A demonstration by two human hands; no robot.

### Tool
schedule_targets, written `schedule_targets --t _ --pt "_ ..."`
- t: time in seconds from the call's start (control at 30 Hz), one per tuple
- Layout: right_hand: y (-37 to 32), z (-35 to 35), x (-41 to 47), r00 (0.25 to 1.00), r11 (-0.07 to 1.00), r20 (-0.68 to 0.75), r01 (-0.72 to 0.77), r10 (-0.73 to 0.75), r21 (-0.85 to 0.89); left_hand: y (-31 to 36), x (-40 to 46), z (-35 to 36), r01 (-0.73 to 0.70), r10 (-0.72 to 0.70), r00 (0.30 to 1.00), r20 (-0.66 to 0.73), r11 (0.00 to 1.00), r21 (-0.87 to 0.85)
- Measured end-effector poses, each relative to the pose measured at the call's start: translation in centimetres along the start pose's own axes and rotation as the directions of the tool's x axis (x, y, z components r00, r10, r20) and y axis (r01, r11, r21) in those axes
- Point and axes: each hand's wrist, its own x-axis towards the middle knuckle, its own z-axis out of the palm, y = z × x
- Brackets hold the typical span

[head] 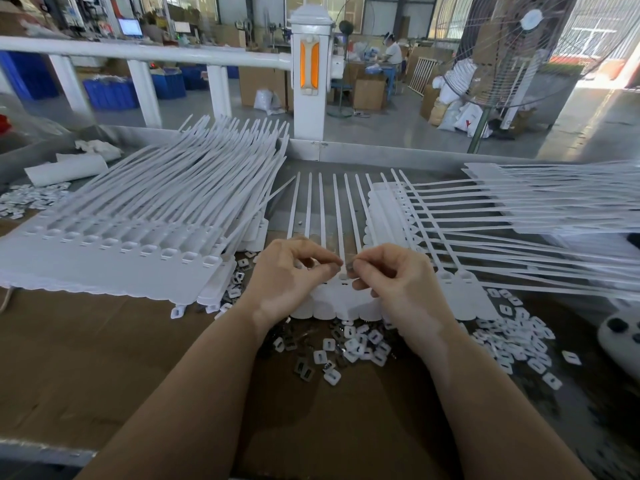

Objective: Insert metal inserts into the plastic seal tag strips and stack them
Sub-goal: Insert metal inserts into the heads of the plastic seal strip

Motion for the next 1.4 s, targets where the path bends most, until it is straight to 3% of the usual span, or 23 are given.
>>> schedule_targets --t 0.2,0.33,0.5,0.6,0.9,1.4 --pt "-0.2 0.0 0.0 1.0 1.0 0.025 -0.009 0.009 0.01 0.2 0.1 0.3 -0.007 0.009 1.0 0.029 0.999 -0.045" --pt "-0.2 0.0 0.0 1.0 1.0 0.025 -0.005 0.005 0.011 -0.1 0.4 0.5 0.035 -0.037 0.996 0.077 0.999 0.03" --pt "0.3 -0.5 0.6 0.968 1.0 -0.249 0.017 -0.018 -0.005 -0.2 0.9 0.3 0.064 -0.072 0.996 0.059 0.989 0.133" --pt "0.6 -0.8 0.7 0.946 1.0 -0.325 -0.016 0.015 0.001 -0.3 1.3 0.2 0.073 -0.087 0.994 0.064 0.979 0.192" --pt "0.9 -0.8 1.0 0.949 0.999 -0.315 -0.027 0.014 -0.037 0.1 3.0 0.9 0.186 -0.263 0.954 0.146 0.897 0.402" --pt "1.0 -0.9 1.0 0.954 0.998 -0.3 -0.04 0.023 -0.052 0.4 4.0 1.0 0.276 -0.346 0.917 0.198 0.91 0.31"
